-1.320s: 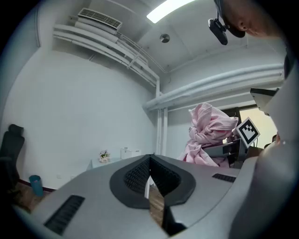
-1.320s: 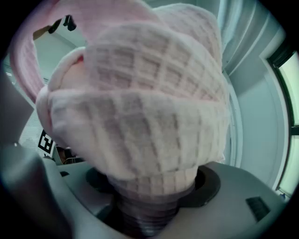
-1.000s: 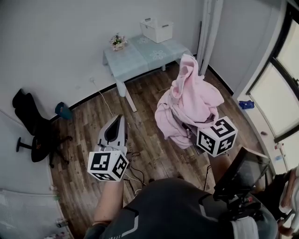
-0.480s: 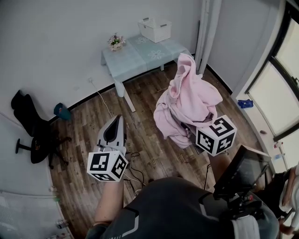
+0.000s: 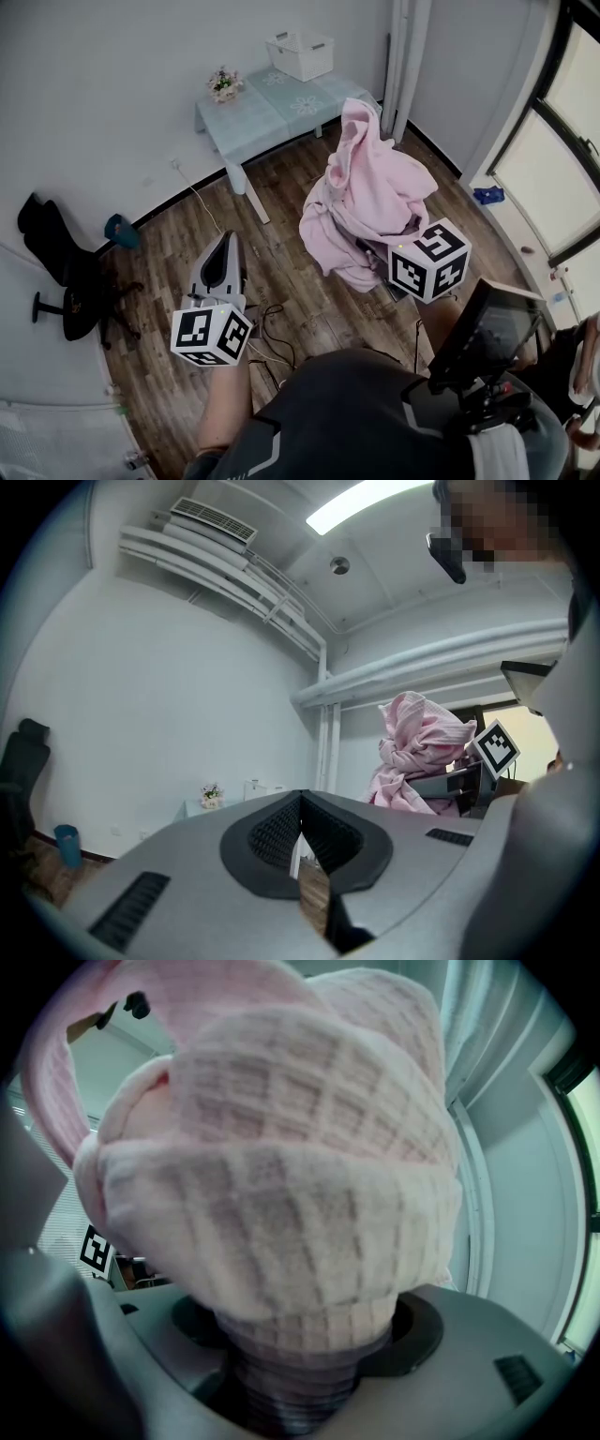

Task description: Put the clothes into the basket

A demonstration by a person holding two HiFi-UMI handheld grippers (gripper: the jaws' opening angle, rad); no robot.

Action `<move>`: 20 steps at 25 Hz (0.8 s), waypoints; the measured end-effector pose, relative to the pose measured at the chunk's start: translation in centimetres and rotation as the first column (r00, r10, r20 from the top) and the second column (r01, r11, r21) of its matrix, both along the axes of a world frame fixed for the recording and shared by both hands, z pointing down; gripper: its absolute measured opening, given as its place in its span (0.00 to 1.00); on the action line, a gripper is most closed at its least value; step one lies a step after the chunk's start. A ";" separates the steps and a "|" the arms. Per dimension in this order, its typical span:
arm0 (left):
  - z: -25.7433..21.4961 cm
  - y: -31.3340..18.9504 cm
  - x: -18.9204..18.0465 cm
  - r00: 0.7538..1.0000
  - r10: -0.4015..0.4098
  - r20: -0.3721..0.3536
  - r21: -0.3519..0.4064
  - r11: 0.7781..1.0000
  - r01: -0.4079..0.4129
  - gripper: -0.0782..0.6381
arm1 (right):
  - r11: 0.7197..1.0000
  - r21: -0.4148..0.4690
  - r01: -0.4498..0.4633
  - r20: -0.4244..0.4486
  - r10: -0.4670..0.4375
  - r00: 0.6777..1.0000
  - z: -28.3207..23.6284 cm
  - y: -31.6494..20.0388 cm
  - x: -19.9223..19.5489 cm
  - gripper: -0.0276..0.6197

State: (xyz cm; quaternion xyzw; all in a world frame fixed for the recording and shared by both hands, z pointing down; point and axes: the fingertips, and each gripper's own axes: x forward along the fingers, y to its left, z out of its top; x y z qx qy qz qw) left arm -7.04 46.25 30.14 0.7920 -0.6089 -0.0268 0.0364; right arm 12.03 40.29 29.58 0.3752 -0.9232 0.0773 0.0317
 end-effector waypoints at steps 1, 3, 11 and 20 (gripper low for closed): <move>0.1 0.0 -0.1 1.000 0.002 -0.005 0.000 1.000 -0.002 0.12 | 1.000 -0.001 -0.005 0.000 0.005 1.000 0.0 0.0 0.0 0.61; 0.2 -0.1 -0.1 1.000 0.016 -0.004 0.000 1.000 -0.016 0.12 | 1.000 -0.004 -0.013 0.005 0.013 1.000 0.0 0.0 0.2 0.60; 1.8 -0.5 -3.2 0.995 0.098 -0.010 -0.010 0.995 -0.098 0.12 | 0.998 -0.026 -0.057 0.022 0.058 0.998 0.5 0.9 -3.6 0.60; 1.9 -2.7 -5.6 0.992 0.122 -0.014 -0.001 0.992 -0.122 0.12 | 0.998 -0.018 -0.057 0.014 0.057 0.998 0.7 -1.0 -6.4 0.60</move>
